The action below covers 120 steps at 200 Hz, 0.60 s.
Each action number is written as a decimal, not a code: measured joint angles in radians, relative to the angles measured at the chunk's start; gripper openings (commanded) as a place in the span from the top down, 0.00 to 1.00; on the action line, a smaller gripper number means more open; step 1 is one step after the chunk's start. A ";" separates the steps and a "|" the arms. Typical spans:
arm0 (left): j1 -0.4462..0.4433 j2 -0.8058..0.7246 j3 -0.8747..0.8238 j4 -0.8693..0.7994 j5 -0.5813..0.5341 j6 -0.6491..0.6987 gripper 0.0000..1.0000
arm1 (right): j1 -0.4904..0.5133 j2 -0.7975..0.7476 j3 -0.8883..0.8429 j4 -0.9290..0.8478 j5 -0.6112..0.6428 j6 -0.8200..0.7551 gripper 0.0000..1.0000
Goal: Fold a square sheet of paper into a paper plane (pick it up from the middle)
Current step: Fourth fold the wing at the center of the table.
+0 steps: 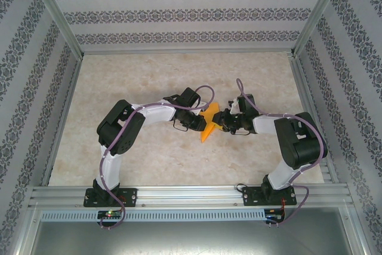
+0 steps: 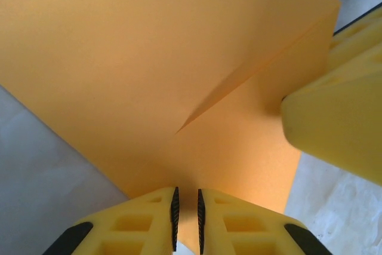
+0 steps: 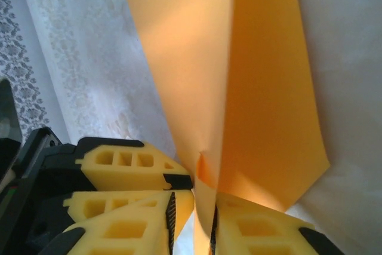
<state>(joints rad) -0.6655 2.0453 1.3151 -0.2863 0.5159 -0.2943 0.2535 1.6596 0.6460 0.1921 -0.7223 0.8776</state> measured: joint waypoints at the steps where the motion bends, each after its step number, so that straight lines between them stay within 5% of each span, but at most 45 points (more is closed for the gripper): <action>1: 0.000 0.000 0.000 0.000 0.000 0.000 0.80 | 0.000 0.000 0.000 -0.002 0.000 -0.001 0.83; 52: 0.000 0.000 0.000 0.000 0.008 0.000 0.80 | 0.016 0.000 0.027 -0.128 0.064 -0.081 0.96; 120: 0.016 -0.001 0.000 0.000 0.034 -0.008 0.77 | 0.026 0.000 0.087 -0.262 0.154 -0.172 1.00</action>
<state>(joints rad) -0.6498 2.0445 1.3151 -0.2859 0.5503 -0.3019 0.2798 1.6596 0.7326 -0.0700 -0.5682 0.7052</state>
